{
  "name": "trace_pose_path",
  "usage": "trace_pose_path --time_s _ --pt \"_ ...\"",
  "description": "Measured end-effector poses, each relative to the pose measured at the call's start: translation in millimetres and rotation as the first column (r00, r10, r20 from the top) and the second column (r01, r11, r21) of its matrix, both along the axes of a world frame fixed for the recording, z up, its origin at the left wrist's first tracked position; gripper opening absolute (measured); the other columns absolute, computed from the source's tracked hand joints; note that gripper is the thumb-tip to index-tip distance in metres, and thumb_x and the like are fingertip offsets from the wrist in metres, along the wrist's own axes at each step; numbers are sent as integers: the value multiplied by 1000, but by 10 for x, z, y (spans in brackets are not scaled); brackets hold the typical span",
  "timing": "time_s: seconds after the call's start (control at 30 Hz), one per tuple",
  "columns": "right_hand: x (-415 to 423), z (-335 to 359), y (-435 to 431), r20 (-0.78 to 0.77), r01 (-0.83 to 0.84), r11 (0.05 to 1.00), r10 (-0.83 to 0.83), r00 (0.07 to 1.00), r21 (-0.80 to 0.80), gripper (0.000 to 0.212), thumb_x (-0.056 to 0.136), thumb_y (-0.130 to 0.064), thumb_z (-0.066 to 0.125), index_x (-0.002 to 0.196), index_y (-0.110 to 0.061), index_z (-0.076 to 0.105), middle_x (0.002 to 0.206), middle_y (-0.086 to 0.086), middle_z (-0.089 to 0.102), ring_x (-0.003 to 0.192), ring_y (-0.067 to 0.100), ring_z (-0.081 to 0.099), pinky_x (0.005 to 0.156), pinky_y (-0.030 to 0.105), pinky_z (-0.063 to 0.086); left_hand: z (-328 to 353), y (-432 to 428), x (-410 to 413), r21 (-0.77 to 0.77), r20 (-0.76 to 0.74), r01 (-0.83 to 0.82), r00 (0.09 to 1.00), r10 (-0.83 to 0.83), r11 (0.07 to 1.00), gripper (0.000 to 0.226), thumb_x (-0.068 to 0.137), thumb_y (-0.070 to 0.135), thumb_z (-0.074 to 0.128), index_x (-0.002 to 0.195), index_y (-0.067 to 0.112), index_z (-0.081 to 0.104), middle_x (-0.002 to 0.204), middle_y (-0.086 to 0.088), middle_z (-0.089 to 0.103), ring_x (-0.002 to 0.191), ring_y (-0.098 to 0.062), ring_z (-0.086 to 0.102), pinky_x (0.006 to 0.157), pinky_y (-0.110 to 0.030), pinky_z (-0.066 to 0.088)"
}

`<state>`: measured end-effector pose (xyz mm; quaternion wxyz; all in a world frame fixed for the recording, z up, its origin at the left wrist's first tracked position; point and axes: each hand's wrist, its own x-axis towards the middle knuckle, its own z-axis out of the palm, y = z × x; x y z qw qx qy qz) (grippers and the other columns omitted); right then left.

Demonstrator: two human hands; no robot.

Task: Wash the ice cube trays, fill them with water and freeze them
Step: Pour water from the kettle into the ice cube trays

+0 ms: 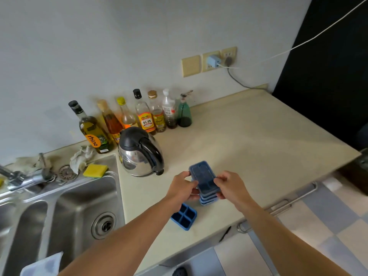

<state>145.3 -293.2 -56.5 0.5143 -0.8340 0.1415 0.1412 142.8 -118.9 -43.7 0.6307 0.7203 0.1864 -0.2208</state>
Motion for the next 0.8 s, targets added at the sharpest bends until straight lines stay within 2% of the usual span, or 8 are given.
trace_pose_path --time_s 0.13,0.27,0.43,0.63,0.73,0.8 --pt "50 -88 9 8 -78 989 80 997 -124 10 99 -11 57 92 -6 62 86 12 67 70 25 62 64 36 51 -128 -5 79 -24 -32 4 999 -4 1000 40 96 6 63 133 17 52 96 -17 77 77 -23 76 61 -30 60" --pt "41 -133 8 7 -76 988 78 997 -134 9 101 -15 57 100 -7 60 91 11 69 78 27 64 73 42 56 -174 45 149 -39 -47 11 999 -13 999 41 95 6 67 130 19 50 94 -17 77 78 -25 77 60 -31 60" --pt "12 -146 -16 -11 -94 986 93 996 -139 7 100 -15 55 93 -14 57 93 7 68 85 29 69 69 39 57 -212 44 100 -46 -38 28 999 -30 999 39 93 3 66 126 19 52 90 -15 78 76 -24 77 61 -32 62" --pt "-5 -187 -14 9 -109 974 113 994 -199 7 102 -20 55 101 -14 57 99 6 68 81 20 64 67 30 50 -202 37 102 4 -22 37 999 -37 999 40 94 5 67 128 19 51 97 -17 76 77 -25 78 65 -37 64" --pt "-143 -161 -18 186 -35 923 114 976 -383 19 103 -31 57 110 -14 56 105 0 57 81 16 57 63 23 40 -240 72 49 77 10 20 1000 -21 997 39 95 15 69 128 22 51 95 -13 74 77 -24 77 63 -35 64" --pt "-302 -111 17 376 31 902 147 915 -430 19 103 -36 57 104 -17 56 96 -6 51 71 11 54 57 16 33 -324 188 -8 153 49 -38 998 31 987 33 95 22 69 125 19 55 97 -10 71 77 -24 74 59 -31 60"
